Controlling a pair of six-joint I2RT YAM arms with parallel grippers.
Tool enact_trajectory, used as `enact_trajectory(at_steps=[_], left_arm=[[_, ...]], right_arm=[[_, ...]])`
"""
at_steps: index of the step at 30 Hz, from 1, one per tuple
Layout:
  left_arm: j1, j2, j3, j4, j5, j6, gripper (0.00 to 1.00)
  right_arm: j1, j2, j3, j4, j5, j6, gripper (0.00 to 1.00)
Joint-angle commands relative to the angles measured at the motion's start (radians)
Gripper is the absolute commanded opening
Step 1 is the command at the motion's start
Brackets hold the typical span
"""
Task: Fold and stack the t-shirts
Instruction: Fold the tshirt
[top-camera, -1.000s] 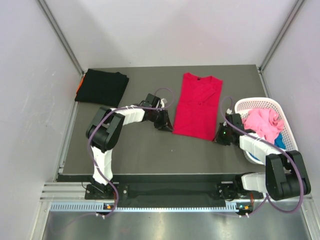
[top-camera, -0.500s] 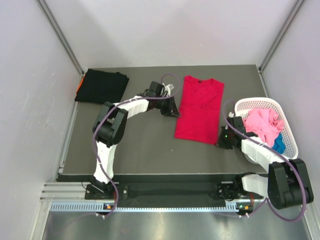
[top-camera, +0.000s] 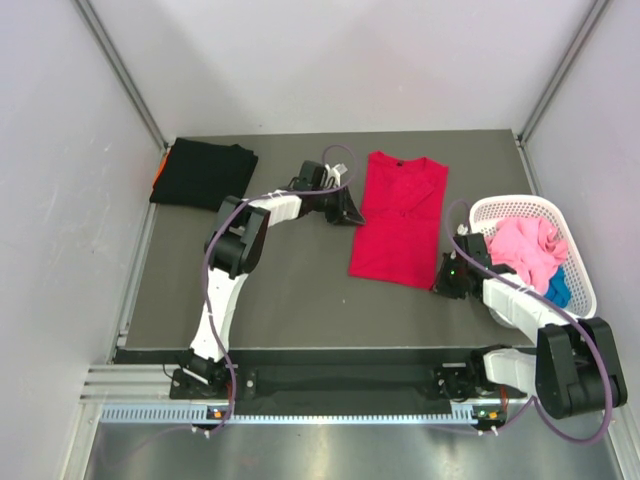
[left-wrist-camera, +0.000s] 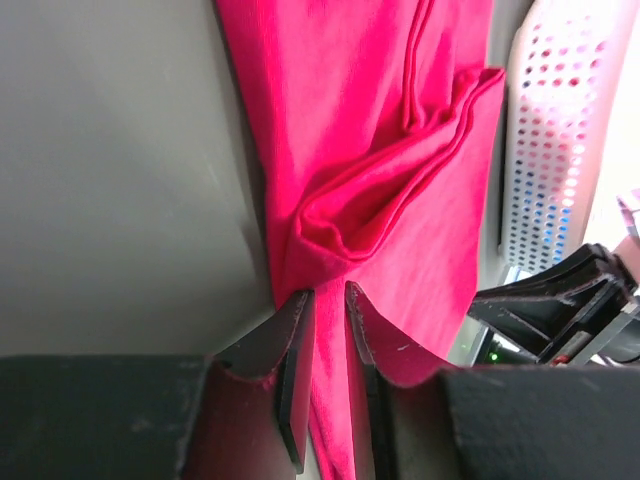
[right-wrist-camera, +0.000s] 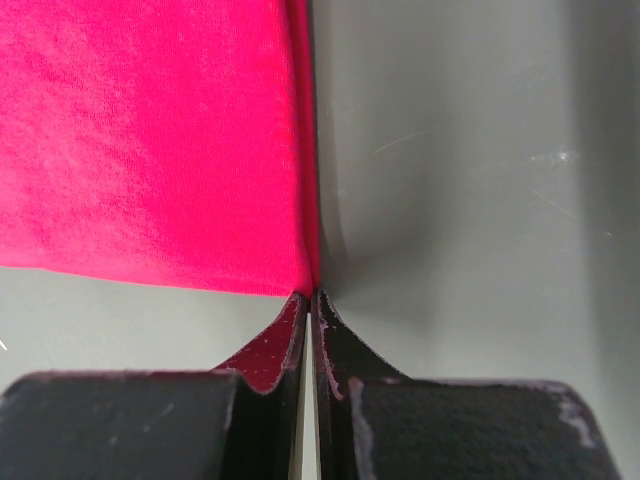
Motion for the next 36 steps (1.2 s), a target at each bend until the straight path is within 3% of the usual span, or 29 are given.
enact_trajectory(at_steps=[1,4,11,20,24,27,30,36], left_arm=[[0.009,0.027,0.049,0.104,0.009,-0.026,0.24],[0.017,0.03,0.057,0.092,-0.007,-0.013,0.25],[0.042,-0.046,-0.023,0.241,-0.005,-0.119,0.31],[0.026,-0.31,-0.325,0.094,-0.177,0.066,0.34],[0.014,-0.385,-0.504,0.123,-0.133,0.054,0.36],[0.008,-0.414,-0.567,0.127,-0.094,0.045,0.45],[-0.006,-0.442,-0.65,0.176,-0.099,0.021,0.46],[-0.046,-0.399,-0.664,0.233,-0.082,-0.012,0.46]], right_arm=[[-0.007,-0.014,0.002,-0.041,0.024,-0.002,0.0],[-0.007,-0.019,0.002,-0.039,0.026,-0.003,0.0],[-0.007,-0.014,0.004,-0.035,0.014,-0.012,0.01],[-0.007,-0.023,0.0,-0.038,0.018,-0.008,0.01],[-0.005,-0.024,-0.001,-0.035,0.018,-0.003,0.01],[-0.005,-0.016,0.002,-0.03,0.014,-0.006,0.01],[-0.007,-0.016,0.004,-0.027,0.014,-0.008,0.01],[-0.007,-0.008,0.005,-0.022,0.007,-0.011,0.01]])
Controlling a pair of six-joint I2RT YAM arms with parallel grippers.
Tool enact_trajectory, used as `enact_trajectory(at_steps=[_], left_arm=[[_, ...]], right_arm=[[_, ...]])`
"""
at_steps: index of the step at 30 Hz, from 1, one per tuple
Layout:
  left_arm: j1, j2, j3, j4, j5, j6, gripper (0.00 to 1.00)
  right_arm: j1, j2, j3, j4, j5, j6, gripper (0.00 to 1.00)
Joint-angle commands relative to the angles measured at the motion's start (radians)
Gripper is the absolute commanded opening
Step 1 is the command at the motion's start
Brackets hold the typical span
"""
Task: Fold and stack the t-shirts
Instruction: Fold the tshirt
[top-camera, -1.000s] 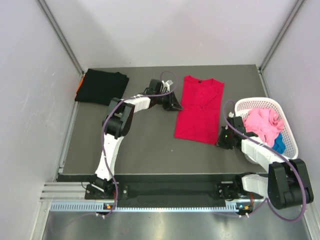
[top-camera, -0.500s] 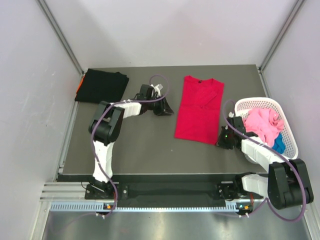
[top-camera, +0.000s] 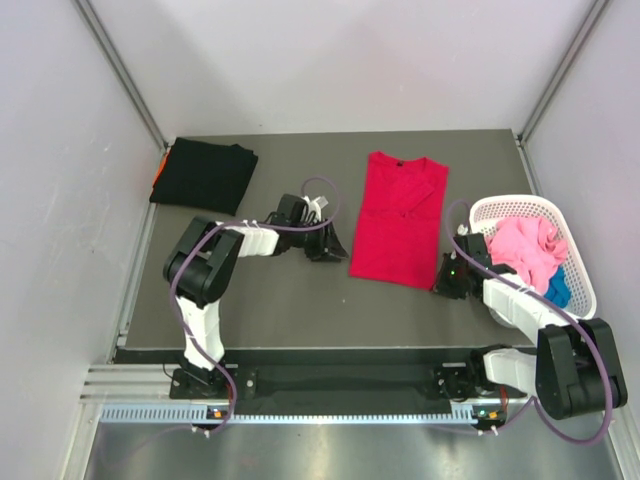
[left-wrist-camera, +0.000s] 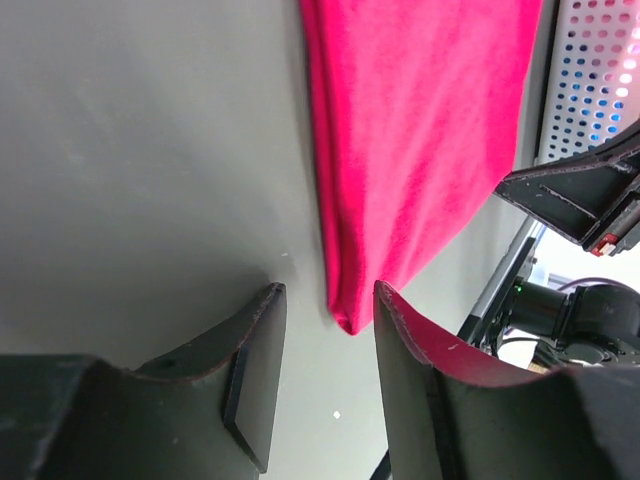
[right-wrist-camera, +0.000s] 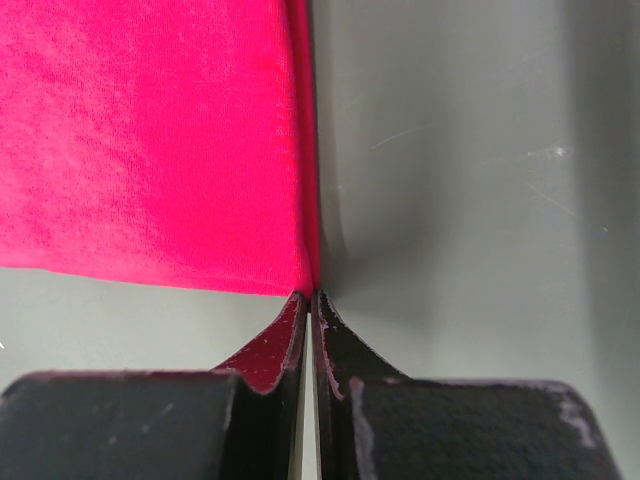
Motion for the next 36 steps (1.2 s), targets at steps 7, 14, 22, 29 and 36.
enact_trajectory(at_steps=[7,14,22,29,36], left_arm=[[-0.089,0.046,-0.048,0.049,-0.047,-0.014,0.42],[-0.117,0.047,-0.062,-0.009,-0.084,-0.006,0.39],[-0.134,0.018,-0.063,-0.106,-0.161,0.026,0.38],[-0.141,-0.027,-0.042,-0.164,-0.153,0.037,0.0],[-0.158,-0.097,-0.007,-0.302,-0.166,0.063,0.03]], right_arm=[[-0.007,-0.02,0.004,-0.042,0.007,0.003,0.01],[-0.005,-0.05,-0.012,-0.053,0.007,0.009,0.01],[-0.005,-0.045,0.002,-0.064,0.007,0.01,0.0],[-0.007,-0.125,0.025,-0.163,-0.005,0.026,0.0],[0.021,-0.275,0.017,-0.269,-0.012,0.073,0.0]])
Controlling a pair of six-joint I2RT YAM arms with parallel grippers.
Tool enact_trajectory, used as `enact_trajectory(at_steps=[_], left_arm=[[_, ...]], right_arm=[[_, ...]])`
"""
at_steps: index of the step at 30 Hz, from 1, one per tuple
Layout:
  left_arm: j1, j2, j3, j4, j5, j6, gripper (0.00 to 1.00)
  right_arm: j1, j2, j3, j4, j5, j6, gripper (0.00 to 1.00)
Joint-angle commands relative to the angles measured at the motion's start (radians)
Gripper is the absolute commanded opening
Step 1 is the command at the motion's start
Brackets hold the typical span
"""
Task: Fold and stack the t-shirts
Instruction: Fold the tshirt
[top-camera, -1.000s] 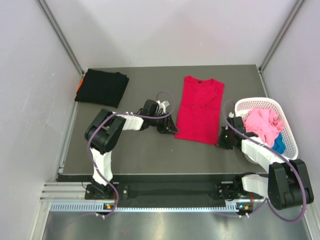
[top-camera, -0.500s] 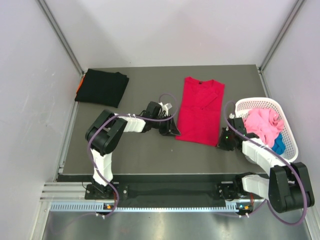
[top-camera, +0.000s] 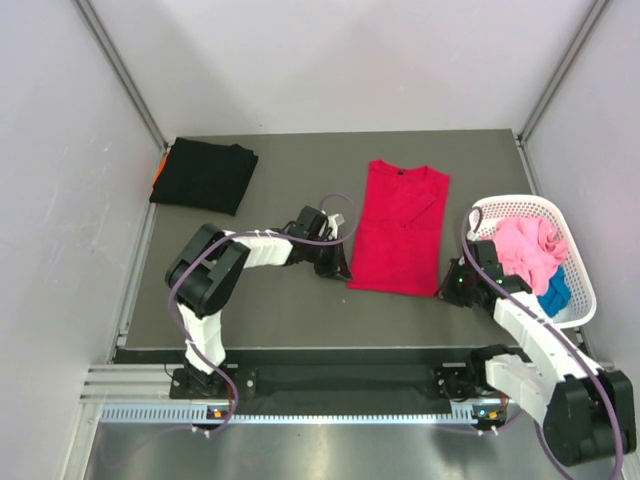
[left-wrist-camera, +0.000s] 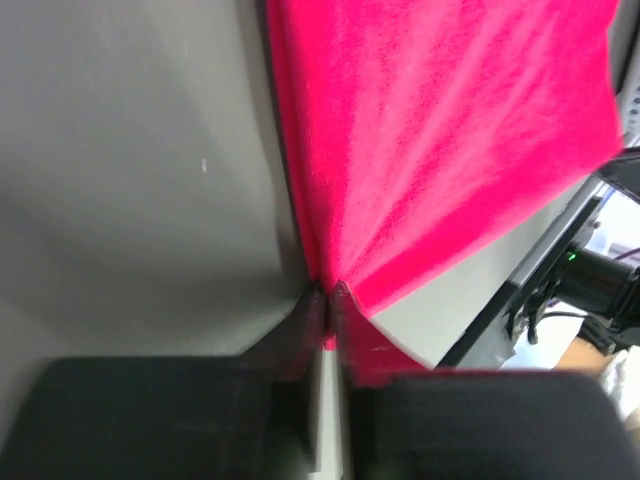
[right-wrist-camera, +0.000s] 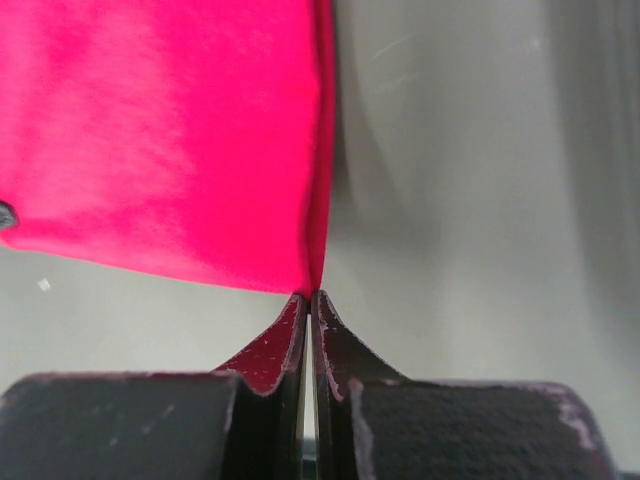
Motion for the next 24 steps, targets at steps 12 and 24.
enact_trajectory(at_steps=[12,24], left_arm=[[-0.041,-0.262,-0.131,-0.088,-0.072,-0.031,0.5],[-0.077,-0.201,-0.264,0.135,-0.091,-0.185,0.47]], right_arm=[[0.069,-0.248,-0.093,-0.159,-0.024,0.118,0.0],[0.072,-0.275,-0.113,-0.156,-0.031,0.112,0.0]])
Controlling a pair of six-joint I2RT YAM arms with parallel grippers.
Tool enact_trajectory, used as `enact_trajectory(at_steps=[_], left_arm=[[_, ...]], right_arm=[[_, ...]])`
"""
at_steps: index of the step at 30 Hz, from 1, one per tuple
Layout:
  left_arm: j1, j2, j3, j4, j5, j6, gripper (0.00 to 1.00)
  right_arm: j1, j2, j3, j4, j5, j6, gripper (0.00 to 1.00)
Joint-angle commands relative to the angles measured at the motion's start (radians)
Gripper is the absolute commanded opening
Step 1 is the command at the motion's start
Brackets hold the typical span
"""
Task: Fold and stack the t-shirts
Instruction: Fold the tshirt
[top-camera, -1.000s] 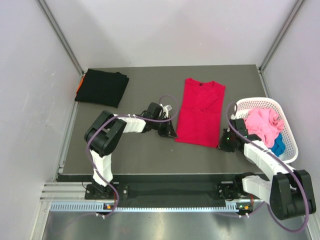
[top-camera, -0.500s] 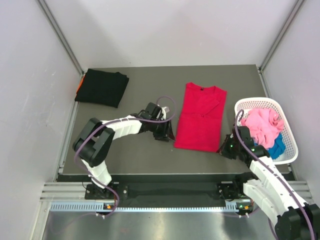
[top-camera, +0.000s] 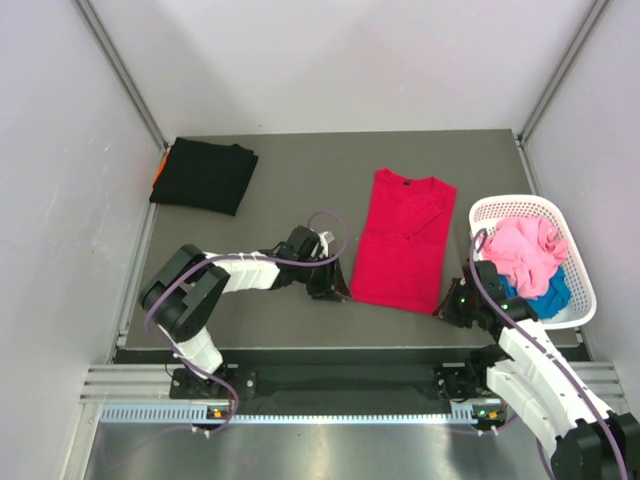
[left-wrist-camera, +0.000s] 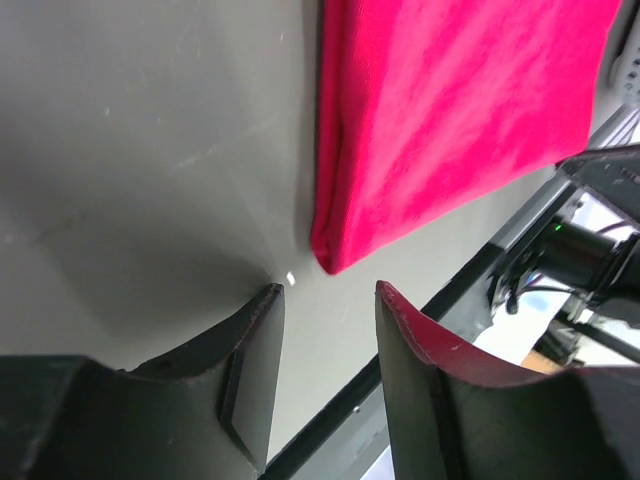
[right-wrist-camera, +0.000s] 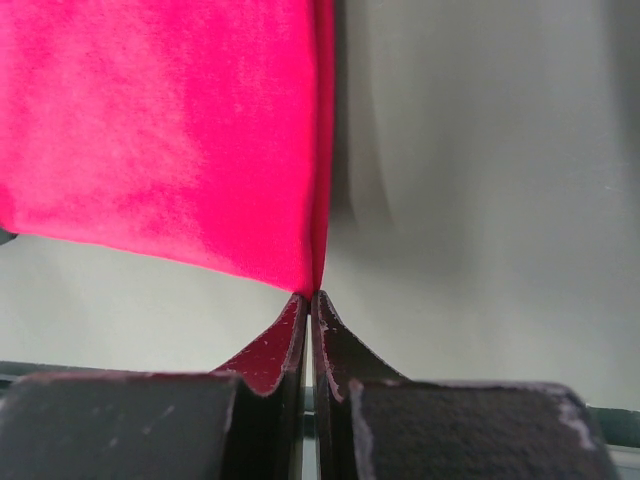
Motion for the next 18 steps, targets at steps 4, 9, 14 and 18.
enact_trajectory(at_steps=[4,9,14,18], left_arm=[[-0.025,0.033,-0.026,0.099,-0.031,-0.053,0.44],[-0.028,0.049,-0.015,0.081,-0.051,-0.057,0.37],[-0.028,0.053,0.002,0.088,-0.054,-0.049,0.17],[-0.028,0.061,0.034,0.076,-0.031,-0.014,0.0]], right_arm=[[0.012,-0.034,-0.002,-0.021,-0.008,-0.003,0.0],[0.012,-0.041,-0.005,-0.016,-0.011,0.0,0.0],[0.011,-0.045,-0.01,-0.025,0.005,-0.009,0.0],[0.011,-0.041,-0.002,-0.044,0.005,-0.015,0.0]])
